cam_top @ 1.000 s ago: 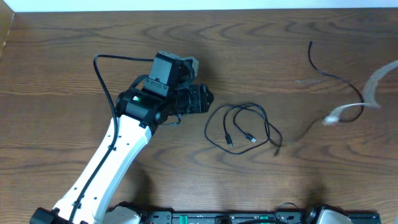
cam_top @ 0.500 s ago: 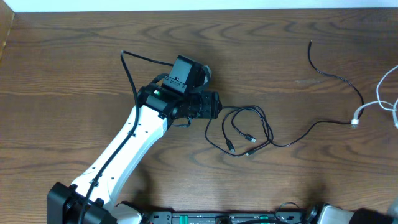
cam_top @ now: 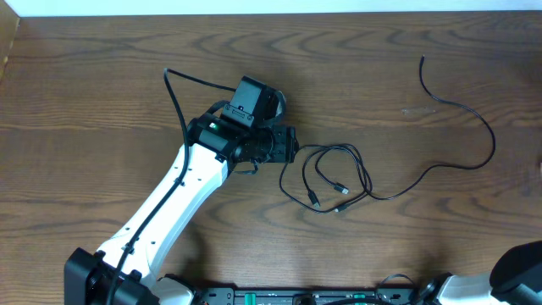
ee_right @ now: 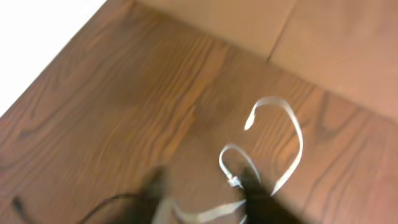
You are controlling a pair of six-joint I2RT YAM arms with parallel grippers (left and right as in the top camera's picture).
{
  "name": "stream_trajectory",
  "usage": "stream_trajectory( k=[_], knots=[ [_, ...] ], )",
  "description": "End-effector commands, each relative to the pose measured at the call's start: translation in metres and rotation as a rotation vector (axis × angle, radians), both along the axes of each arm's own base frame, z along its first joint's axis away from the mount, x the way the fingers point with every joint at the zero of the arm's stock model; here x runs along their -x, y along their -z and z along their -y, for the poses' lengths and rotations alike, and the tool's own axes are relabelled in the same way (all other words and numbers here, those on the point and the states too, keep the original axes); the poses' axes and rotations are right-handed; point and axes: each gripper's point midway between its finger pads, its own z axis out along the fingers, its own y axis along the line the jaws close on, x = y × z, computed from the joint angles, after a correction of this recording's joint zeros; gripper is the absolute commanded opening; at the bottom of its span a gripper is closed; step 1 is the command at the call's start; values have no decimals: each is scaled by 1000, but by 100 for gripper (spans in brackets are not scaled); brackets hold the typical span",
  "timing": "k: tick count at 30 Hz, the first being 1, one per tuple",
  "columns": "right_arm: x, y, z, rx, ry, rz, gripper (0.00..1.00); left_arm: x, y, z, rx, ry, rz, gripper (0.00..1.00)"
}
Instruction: Untangle cables
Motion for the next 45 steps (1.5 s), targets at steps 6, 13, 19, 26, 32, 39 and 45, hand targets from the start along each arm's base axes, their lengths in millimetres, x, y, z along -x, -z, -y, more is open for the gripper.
stream_trajectory(
  k=[6, 13, 19, 26, 32, 39, 45],
  knots=[
    [14, 45, -52, -269, -167, -134, 99, 0, -1, -3, -17, 7, 9, 62],
    [43, 49, -28, -288, 57, -143, 94, 2, 0, -4, -22, 8, 0, 62],
    [86, 57, -11, -342, 257, -177, 96, 2, 0, -4, -22, 7, 0, 62],
    [135, 92, -54, -490, 251, -439, 99, 2, 1, -4, -22, 7, -1, 62],
    [162, 106, -79, -577, 237, -577, 99, 3, 0, -3, -20, 9, -3, 62],
    [161, 106, -67, -529, 330, -545, 99, 3, 1, -3, -20, 9, -3, 62],
    [169, 118, -57, -514, 419, -607, 99, 3, 1, -4, -20, 9, -5, 62]
  ],
)
